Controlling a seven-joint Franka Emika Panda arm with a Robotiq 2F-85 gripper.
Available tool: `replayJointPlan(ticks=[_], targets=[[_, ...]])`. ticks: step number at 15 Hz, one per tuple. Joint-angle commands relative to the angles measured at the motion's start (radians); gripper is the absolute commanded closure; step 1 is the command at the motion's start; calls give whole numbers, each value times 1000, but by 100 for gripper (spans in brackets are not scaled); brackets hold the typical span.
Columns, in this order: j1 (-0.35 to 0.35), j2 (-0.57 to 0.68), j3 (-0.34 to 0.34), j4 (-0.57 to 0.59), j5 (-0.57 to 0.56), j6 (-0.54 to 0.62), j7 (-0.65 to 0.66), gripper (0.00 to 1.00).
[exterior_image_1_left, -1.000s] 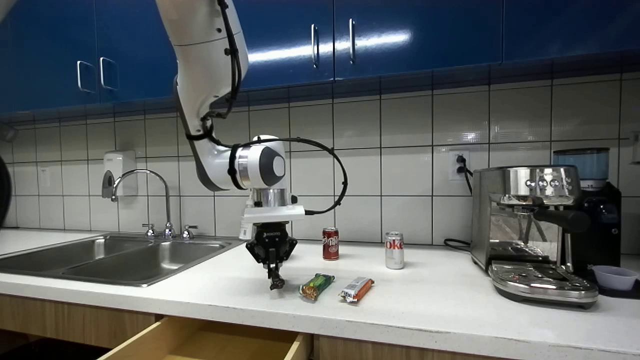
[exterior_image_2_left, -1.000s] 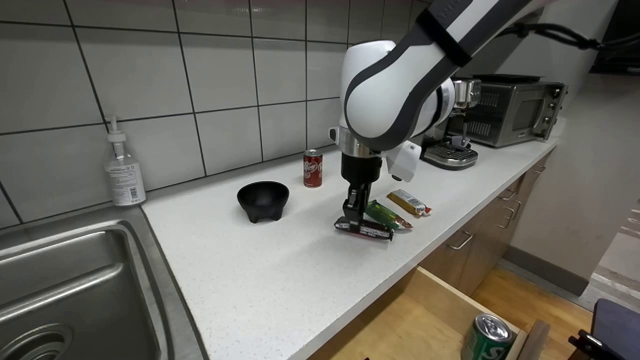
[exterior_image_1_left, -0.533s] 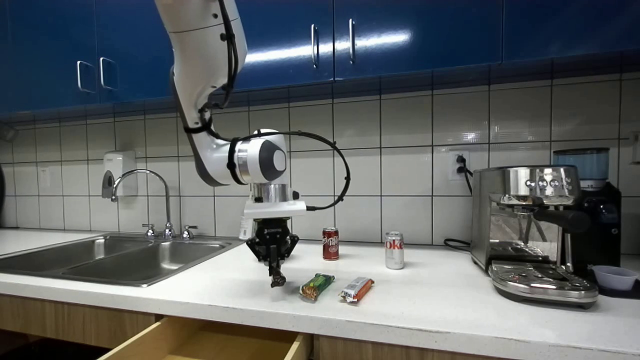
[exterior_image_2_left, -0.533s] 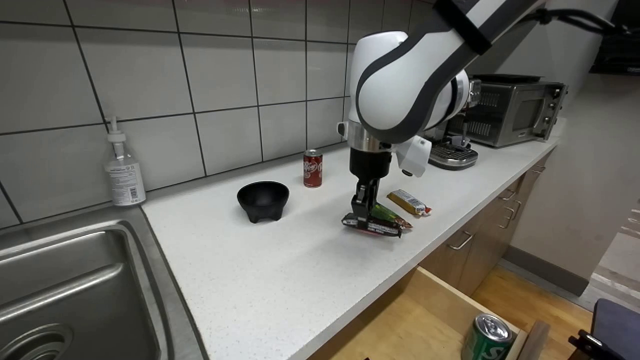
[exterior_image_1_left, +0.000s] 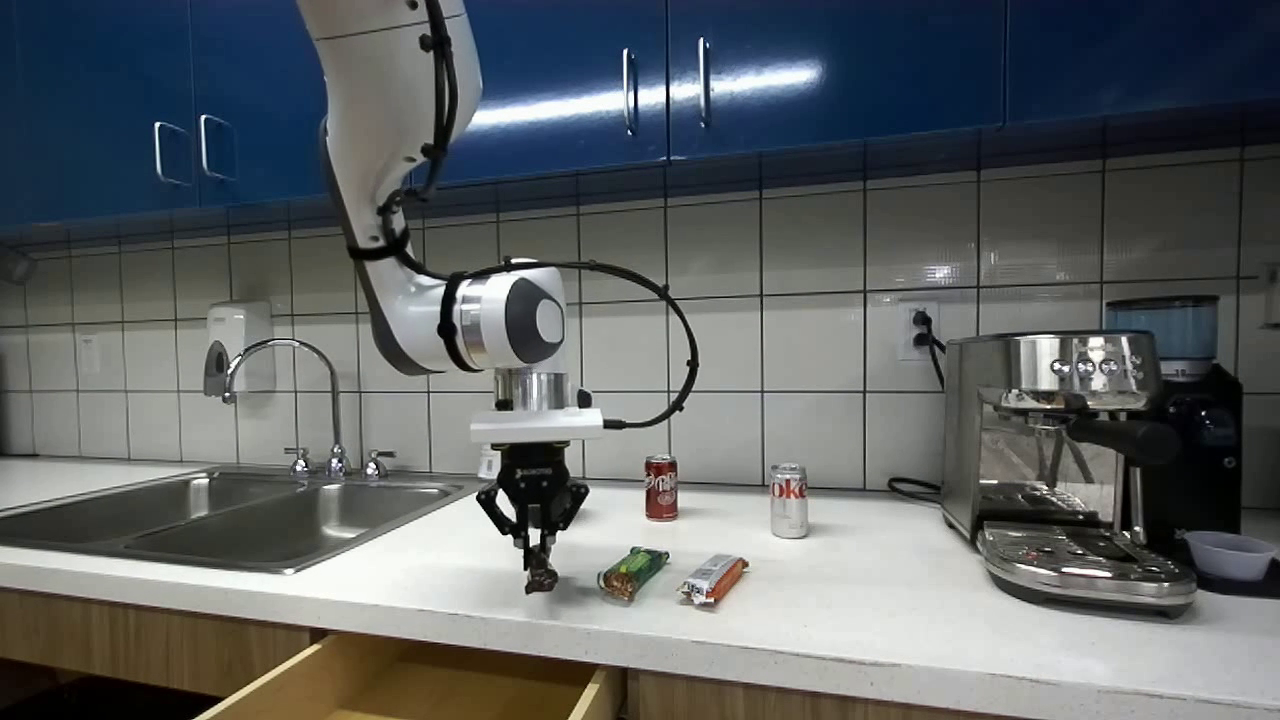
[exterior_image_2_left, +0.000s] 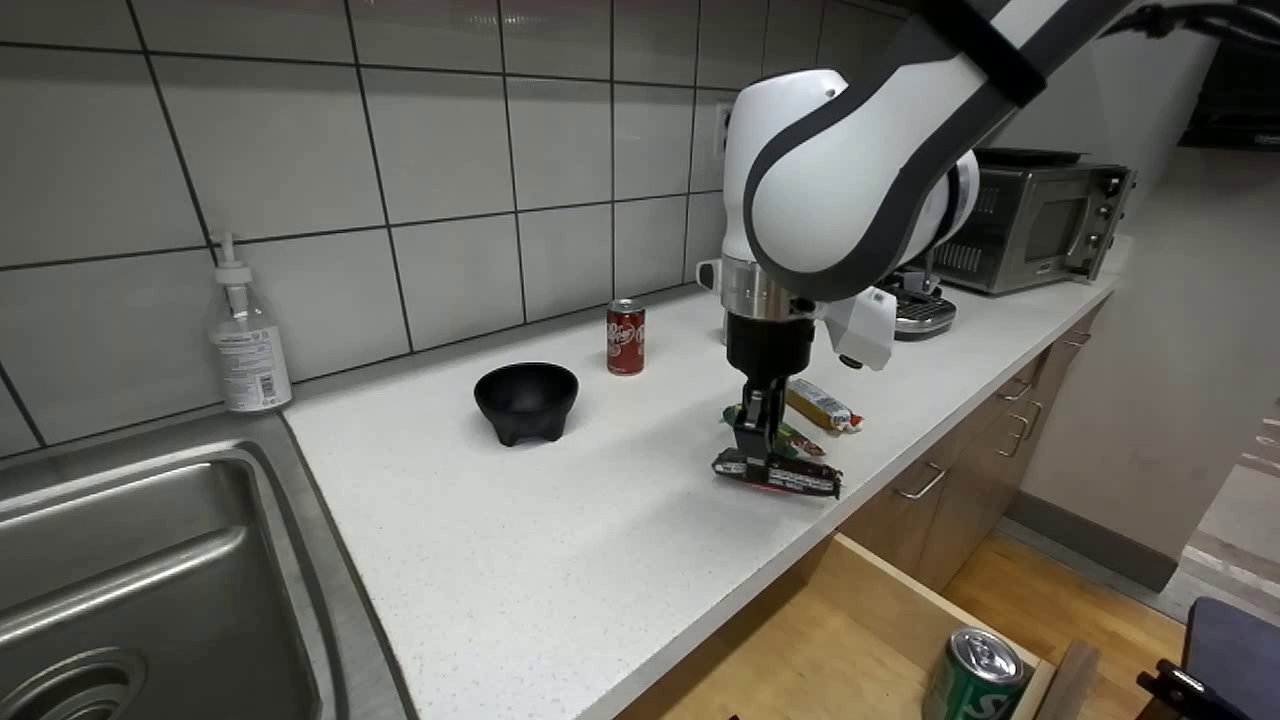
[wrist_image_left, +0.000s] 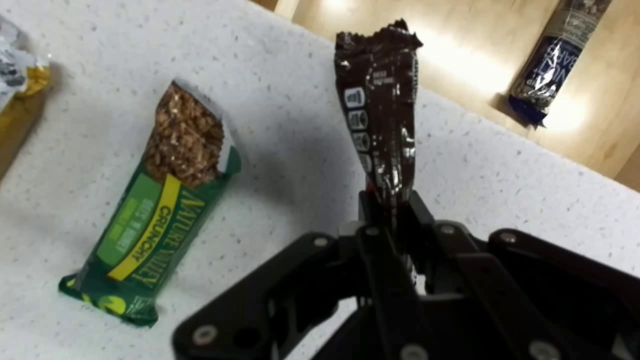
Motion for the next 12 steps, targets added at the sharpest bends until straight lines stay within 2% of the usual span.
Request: replayJointPlan(ticks=[1,6,12], targets=[[-3,-79,3,-88,1,-26,49,96],[4,-136,-1,-186,14,-9,129,96],[19,-178,-18,-286,-11,26,295,96]])
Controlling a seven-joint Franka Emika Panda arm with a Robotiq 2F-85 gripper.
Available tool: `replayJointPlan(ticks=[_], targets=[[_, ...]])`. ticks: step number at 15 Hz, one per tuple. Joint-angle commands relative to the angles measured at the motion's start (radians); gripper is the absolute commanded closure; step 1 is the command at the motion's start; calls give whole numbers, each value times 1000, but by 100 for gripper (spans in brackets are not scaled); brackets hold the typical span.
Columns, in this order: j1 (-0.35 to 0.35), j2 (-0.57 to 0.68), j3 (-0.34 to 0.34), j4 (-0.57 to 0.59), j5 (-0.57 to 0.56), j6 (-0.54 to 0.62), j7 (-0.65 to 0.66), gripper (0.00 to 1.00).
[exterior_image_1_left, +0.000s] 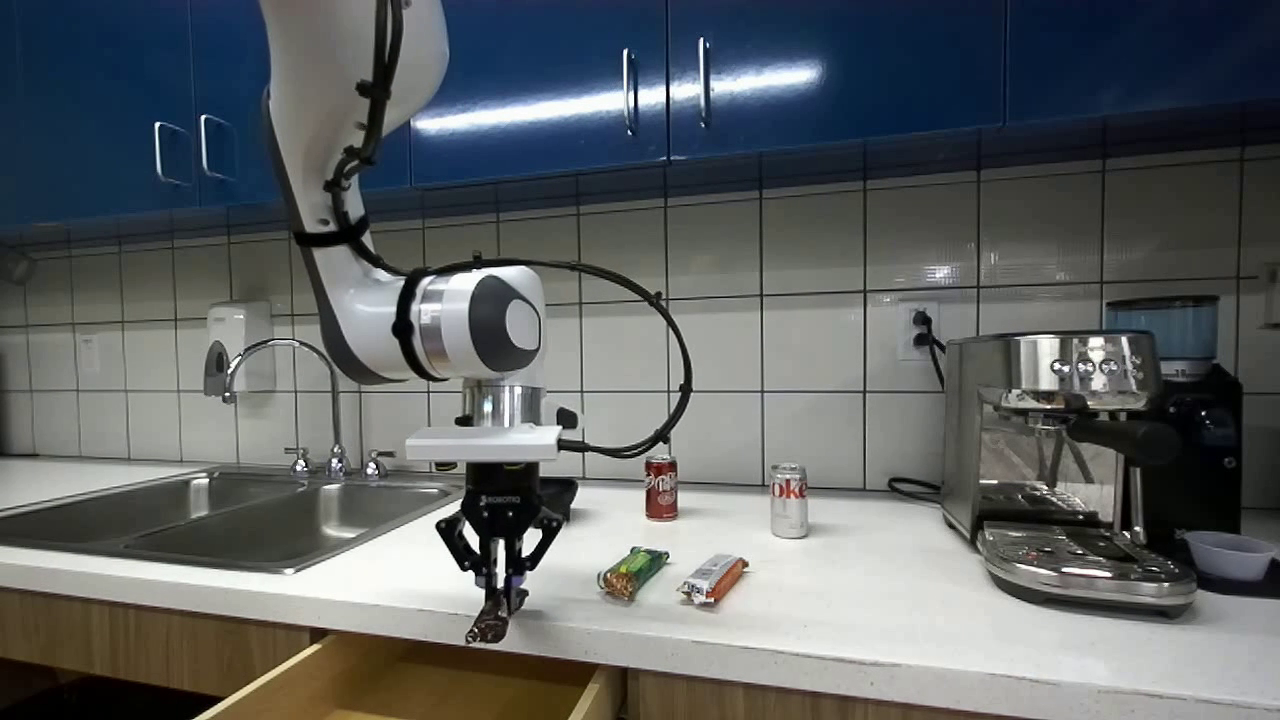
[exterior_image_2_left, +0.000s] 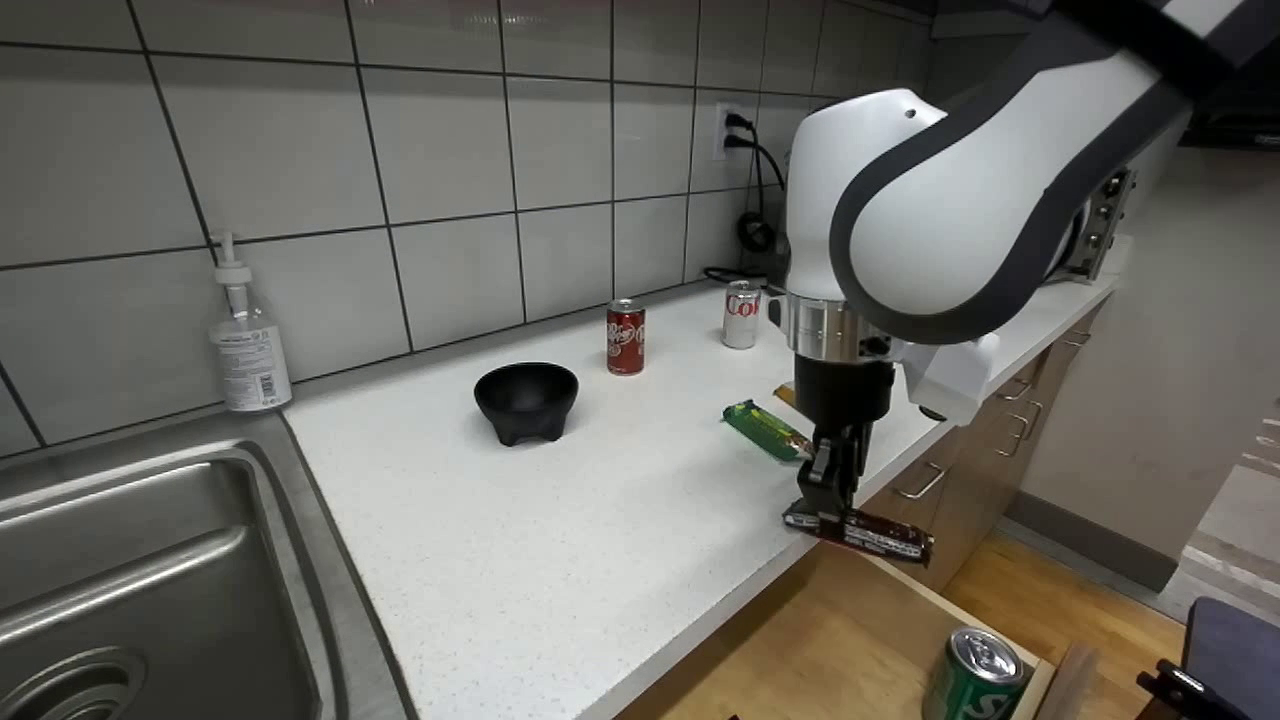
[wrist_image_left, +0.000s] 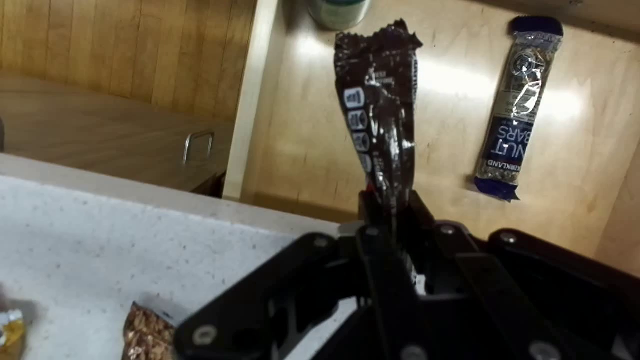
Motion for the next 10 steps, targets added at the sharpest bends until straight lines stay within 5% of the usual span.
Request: replayJointPlan(ticks=[1,10], targets=[[19,-53,-20,-77,-26,20,119,96],[58,-8,-15,-82,-44,29,262,96]])
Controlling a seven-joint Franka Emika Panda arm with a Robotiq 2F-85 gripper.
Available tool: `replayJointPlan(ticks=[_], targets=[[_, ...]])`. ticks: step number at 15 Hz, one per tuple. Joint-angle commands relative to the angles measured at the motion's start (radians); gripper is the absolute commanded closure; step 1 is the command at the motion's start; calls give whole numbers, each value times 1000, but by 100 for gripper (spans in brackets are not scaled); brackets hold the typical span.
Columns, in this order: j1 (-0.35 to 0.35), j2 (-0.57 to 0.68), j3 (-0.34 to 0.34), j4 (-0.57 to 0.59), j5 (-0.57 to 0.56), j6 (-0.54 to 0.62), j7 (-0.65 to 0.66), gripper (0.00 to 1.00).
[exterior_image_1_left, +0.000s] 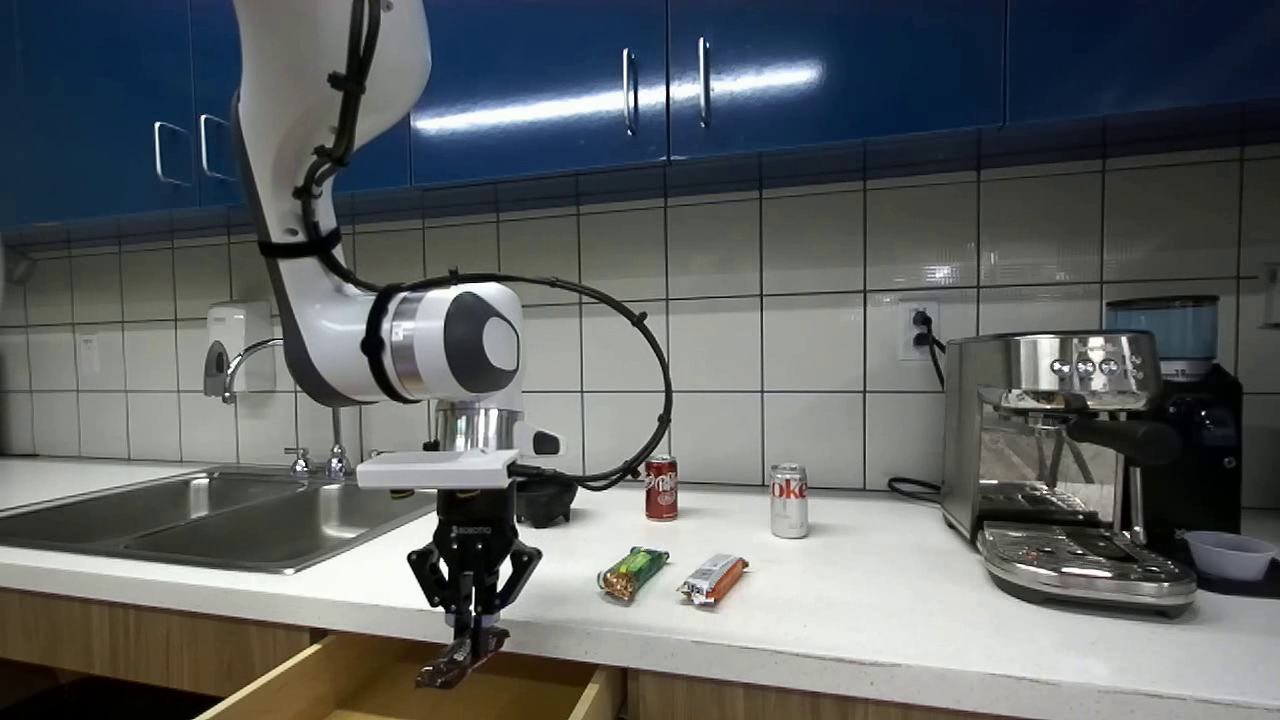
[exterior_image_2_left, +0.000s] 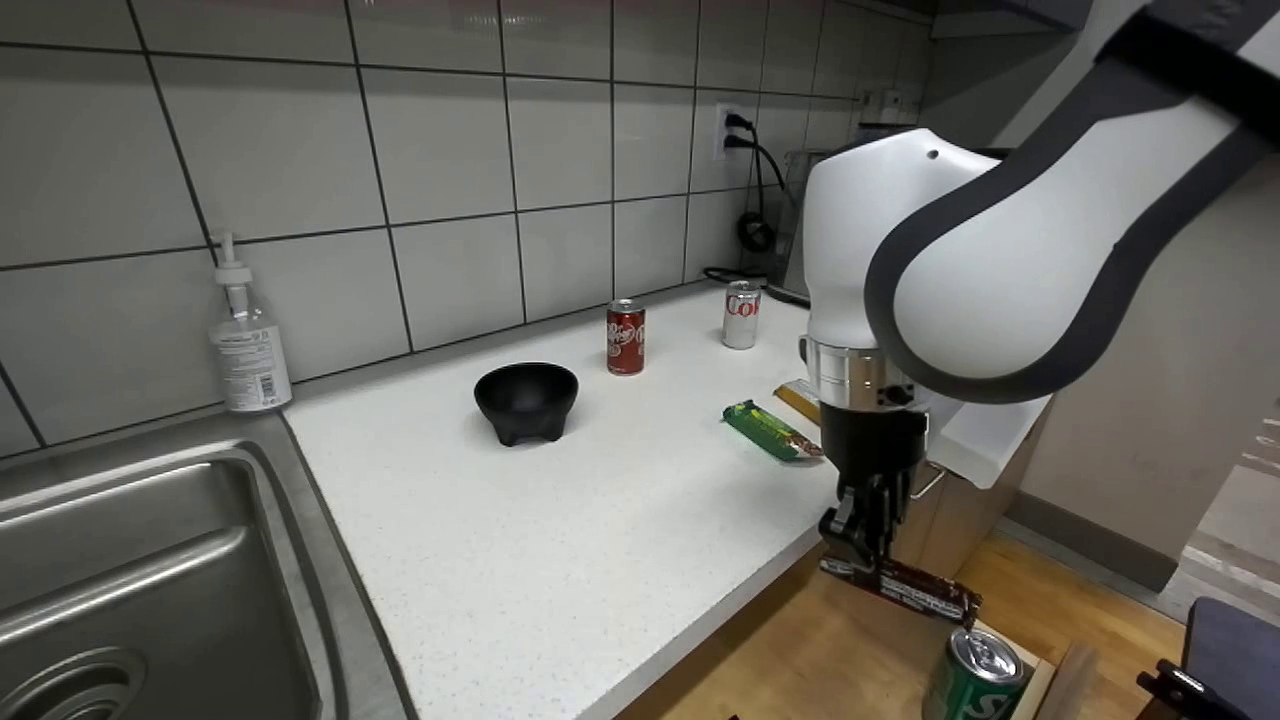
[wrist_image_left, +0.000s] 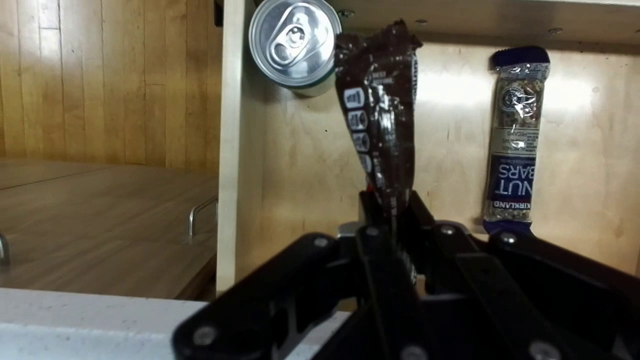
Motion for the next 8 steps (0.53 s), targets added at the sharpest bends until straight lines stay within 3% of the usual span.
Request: replayJointPlan(ticks=[1,8], targets=[[26,9,-3,4,-23,20,58,96],[44,46,1,16,-12,34,53,96]])
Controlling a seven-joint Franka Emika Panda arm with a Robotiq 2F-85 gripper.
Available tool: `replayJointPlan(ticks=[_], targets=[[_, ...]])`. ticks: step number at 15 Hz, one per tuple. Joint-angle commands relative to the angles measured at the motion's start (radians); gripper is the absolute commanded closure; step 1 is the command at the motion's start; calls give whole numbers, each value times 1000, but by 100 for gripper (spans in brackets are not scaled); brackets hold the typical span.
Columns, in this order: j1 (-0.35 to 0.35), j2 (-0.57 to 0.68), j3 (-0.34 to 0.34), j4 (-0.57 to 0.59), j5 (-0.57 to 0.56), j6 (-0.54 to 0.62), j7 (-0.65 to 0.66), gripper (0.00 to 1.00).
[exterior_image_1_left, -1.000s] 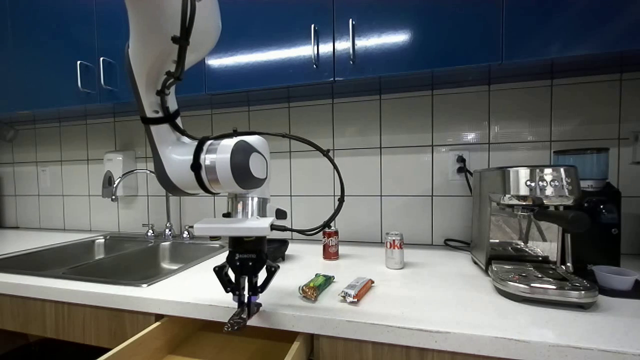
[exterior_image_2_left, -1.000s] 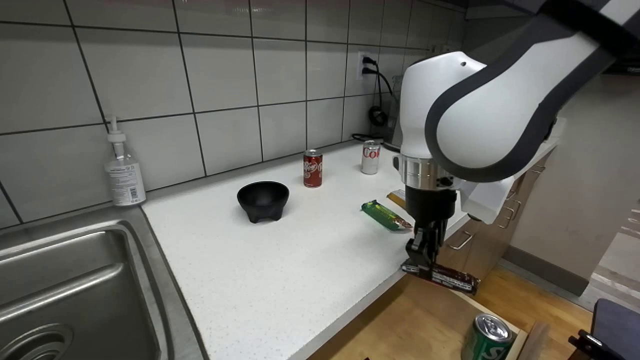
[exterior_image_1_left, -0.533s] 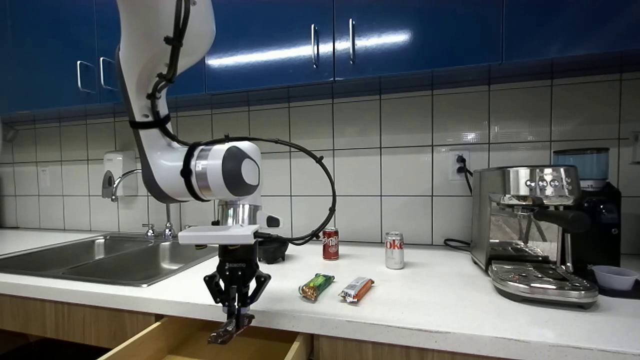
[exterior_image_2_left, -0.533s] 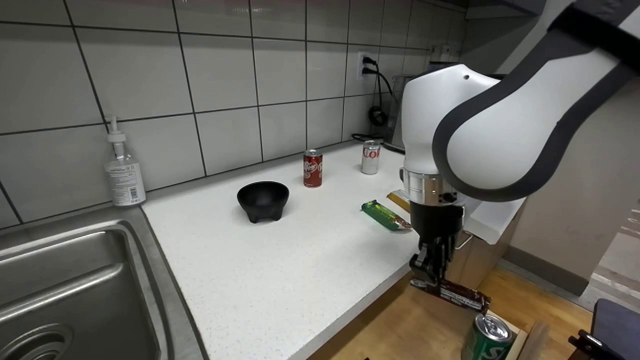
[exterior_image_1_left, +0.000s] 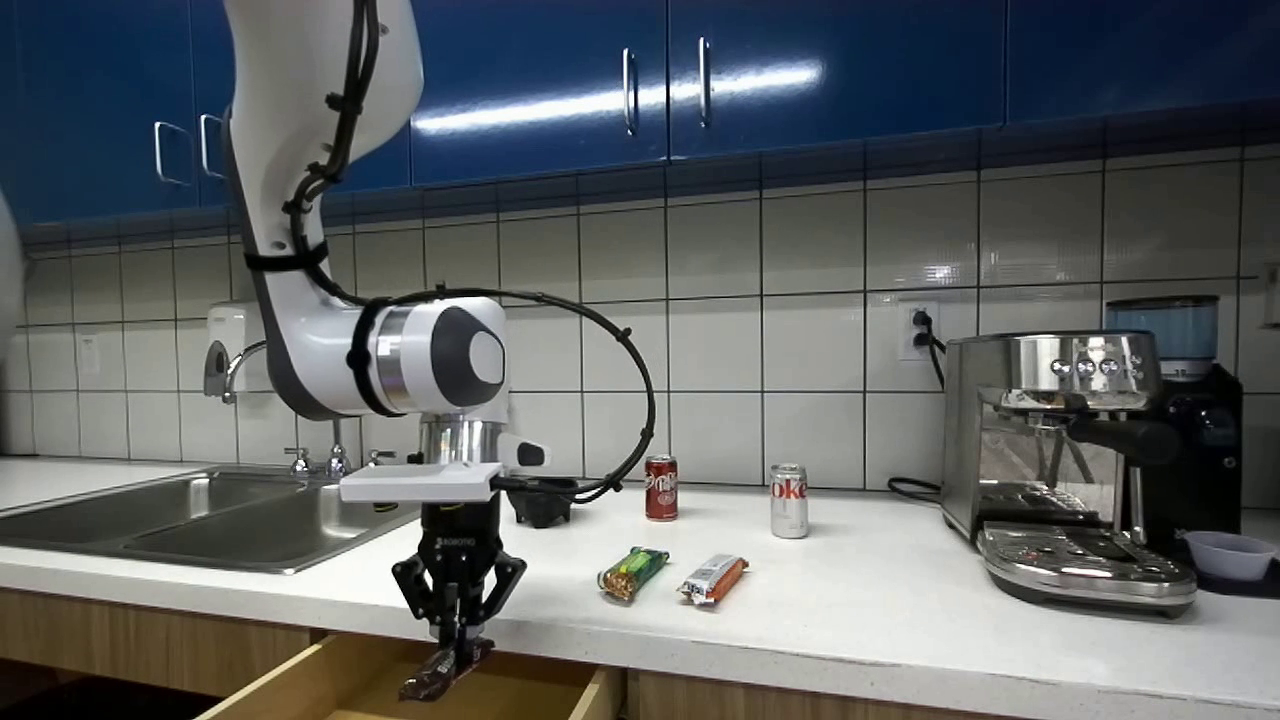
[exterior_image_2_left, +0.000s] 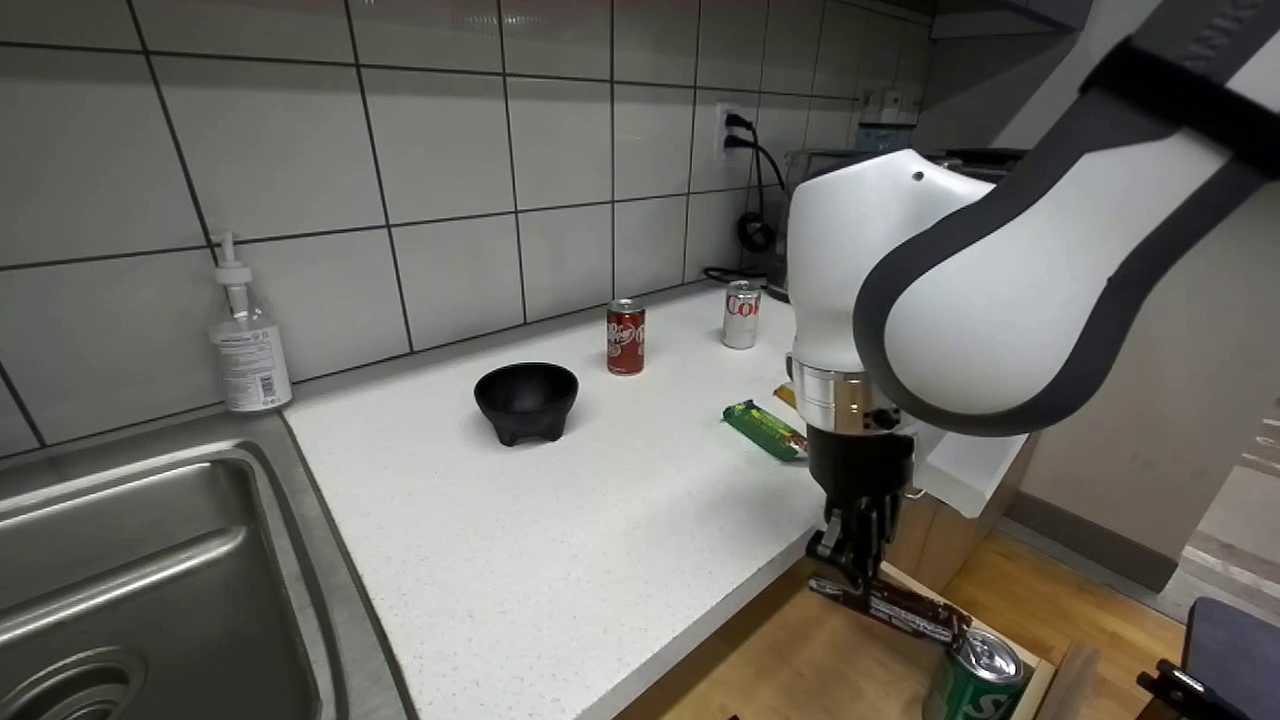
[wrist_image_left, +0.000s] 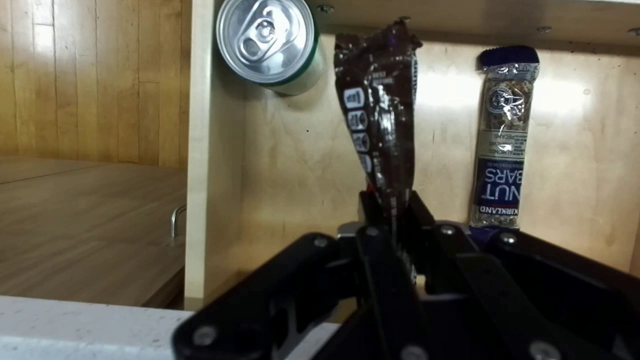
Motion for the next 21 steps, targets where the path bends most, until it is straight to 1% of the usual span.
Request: replayJointPlan(ticks=[1,2,3,4,8,11,12,13,21], targets=[[9,14,0,12,-11,8,28,96],[9,16,0,12,-8,6,26,96],[10,17,-1,12,-11,4,28,60],[11,16,-1,10,-10,5,28,59],[10,10,-1,5,-7,6,25,30],[8,3,-1,2,-5,7,23,6],[8,0,-1,1,-5,7,22,1],[8,-3,-2,1,-7,7,23,0],[2,-26,-11,23,-19,12,14,0]])
